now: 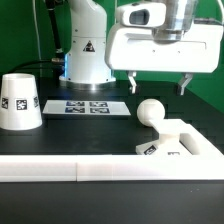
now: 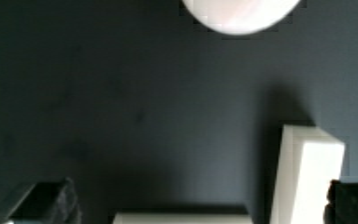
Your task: Assemble lamp
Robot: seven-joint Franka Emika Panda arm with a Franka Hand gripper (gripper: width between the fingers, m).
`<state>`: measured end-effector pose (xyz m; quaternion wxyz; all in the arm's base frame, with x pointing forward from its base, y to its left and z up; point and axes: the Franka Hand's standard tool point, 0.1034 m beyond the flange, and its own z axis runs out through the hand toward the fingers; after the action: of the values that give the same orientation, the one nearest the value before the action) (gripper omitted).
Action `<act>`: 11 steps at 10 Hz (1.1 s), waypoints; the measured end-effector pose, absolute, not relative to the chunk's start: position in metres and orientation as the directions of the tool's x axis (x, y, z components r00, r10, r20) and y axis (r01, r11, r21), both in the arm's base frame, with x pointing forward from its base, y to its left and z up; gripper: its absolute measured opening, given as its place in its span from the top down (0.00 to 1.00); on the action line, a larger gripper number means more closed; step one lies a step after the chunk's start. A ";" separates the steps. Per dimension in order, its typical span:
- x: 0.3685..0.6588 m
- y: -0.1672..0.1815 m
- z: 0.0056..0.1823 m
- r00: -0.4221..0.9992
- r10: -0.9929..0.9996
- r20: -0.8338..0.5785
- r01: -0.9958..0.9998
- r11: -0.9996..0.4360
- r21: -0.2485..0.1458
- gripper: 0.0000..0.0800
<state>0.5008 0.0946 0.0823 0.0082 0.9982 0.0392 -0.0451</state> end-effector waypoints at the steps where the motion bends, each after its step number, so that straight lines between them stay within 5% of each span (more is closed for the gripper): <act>1: 0.500 0.094 0.083 0.992 0.077 -0.100 0.079 -0.997 0.014 0.13; 5: 0.494 0.093 0.080 0.992 -0.059 -0.108 -0.057 -0.998 0.022 0.13; 8: 0.478 0.091 0.070 0.961 -0.226 -0.159 -0.232 -0.972 -0.023 0.13; 11: 0.477 0.092 0.070 0.964 -0.191 -0.182 -0.198 -0.980 -0.021 0.13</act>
Offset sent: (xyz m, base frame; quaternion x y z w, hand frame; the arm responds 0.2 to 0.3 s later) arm 0.0000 0.0000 0.0000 0.0000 0.0000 0.0000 1.0000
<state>0.4774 0.0916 0.0697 -0.0196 0.9909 -0.0984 -0.0899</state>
